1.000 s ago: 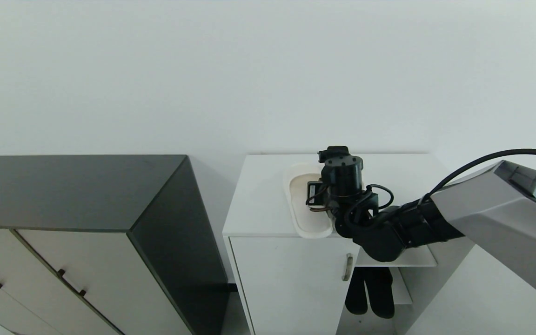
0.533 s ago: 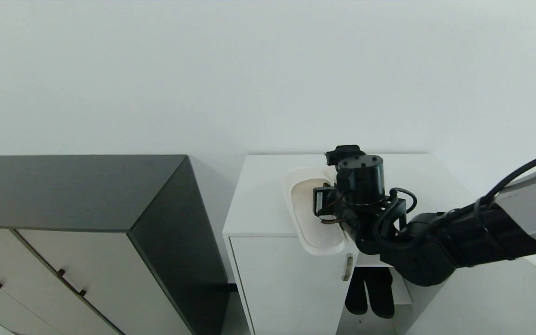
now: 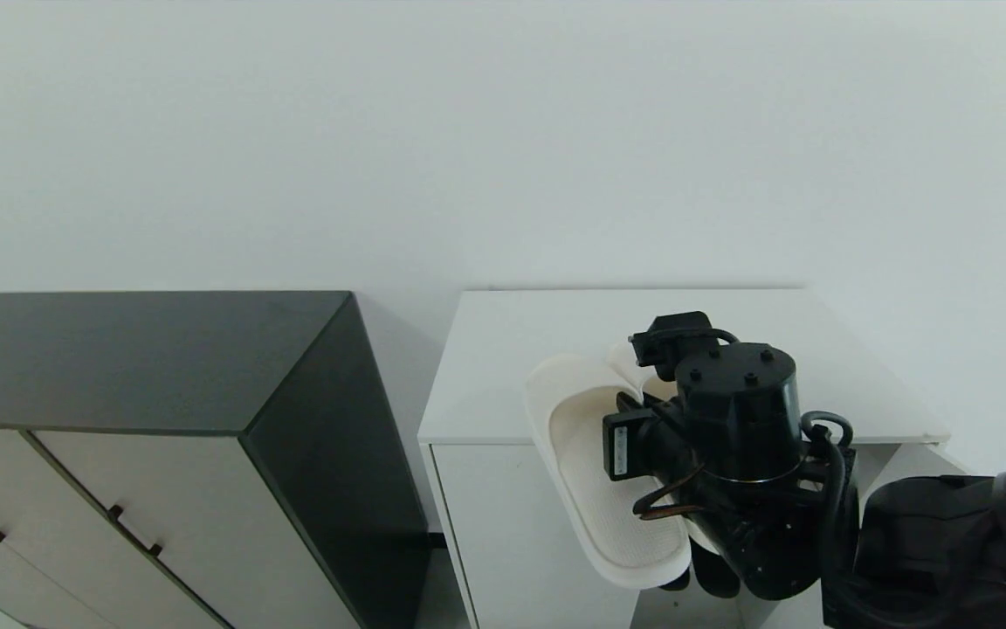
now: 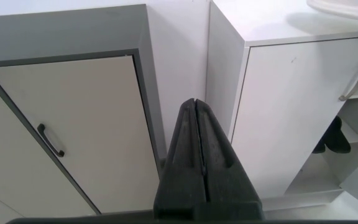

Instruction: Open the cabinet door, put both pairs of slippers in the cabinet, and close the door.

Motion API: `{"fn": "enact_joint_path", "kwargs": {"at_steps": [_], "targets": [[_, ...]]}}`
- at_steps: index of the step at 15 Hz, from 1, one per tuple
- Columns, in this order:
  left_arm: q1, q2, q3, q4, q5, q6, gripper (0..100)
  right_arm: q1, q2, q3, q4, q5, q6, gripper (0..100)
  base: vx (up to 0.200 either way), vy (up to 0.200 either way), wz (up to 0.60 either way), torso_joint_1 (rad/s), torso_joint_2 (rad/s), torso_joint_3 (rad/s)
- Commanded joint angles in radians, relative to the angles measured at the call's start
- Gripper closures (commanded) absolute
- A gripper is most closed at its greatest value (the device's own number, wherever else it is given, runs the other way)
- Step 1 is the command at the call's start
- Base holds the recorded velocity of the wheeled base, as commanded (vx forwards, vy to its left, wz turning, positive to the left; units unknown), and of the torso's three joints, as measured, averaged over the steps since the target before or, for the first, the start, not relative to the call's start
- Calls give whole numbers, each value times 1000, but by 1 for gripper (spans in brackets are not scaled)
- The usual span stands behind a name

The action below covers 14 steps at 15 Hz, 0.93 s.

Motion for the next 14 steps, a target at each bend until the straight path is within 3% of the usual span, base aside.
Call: {"fn": "enact_joint_path", "kwargs": {"at_steps": [1,2,14], "targets": [[0,0,0,0,0,0,100,8,-9,2,0,-1,0,100,0,0,0,0,0,0],[0,0,2,0,0,-1,100,8,-5,3,0,-1,0,100,0,0,0,0,0,0],[0,0,0,0,0,-1,100,22,9,0,0,-10,-6,100,-200,0,0,2,4,3]]}}
